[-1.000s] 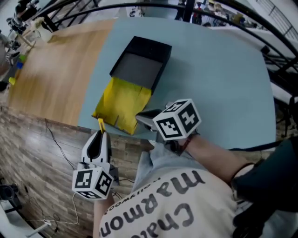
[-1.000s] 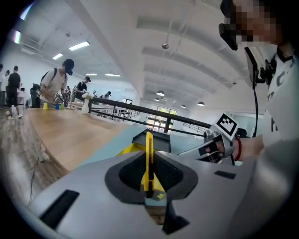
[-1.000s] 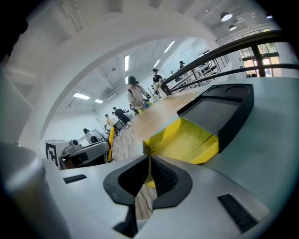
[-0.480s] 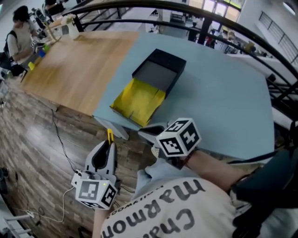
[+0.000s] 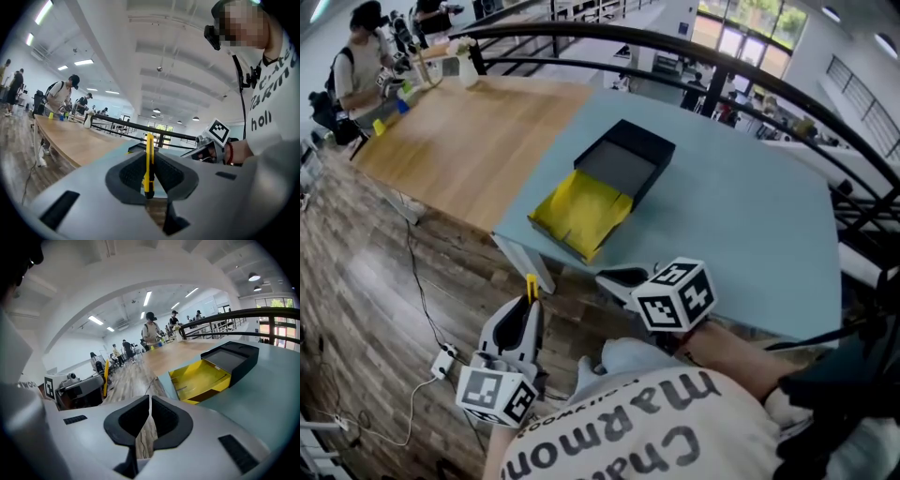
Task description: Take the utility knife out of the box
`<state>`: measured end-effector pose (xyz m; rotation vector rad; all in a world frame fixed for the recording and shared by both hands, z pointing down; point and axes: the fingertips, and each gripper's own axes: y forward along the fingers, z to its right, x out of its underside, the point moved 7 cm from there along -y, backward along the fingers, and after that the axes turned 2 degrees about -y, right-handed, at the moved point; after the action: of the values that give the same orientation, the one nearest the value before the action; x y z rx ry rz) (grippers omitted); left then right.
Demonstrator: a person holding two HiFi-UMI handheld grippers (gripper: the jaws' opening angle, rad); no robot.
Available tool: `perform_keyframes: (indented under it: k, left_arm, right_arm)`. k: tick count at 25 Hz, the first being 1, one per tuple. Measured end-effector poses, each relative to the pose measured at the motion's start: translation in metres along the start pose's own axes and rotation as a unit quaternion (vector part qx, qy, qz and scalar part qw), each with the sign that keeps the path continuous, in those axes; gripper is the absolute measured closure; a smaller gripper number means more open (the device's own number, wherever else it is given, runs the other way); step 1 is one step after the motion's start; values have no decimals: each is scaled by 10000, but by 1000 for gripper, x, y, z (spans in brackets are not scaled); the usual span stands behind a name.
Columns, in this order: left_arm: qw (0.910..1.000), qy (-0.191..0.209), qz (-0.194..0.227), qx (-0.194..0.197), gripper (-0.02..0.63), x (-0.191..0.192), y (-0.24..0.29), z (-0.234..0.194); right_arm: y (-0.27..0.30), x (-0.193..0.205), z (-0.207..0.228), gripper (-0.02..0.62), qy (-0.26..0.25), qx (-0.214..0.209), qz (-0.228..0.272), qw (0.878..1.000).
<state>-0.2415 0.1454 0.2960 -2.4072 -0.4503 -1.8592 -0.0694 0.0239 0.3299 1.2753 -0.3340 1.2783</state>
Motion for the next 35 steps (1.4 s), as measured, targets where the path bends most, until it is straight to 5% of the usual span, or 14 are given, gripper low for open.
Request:
perform_keyframes:
  k: [15,35]
  left_arm:
    - [9994,-294,-165,112,555,34,8,71]
    - [9989,-385,-176,-207,554,80,-31,188]
  right_arm:
    - [-87,51,39,554,310,361,112,9988]
    - [-181,127,44,554,323,152,248,9991]
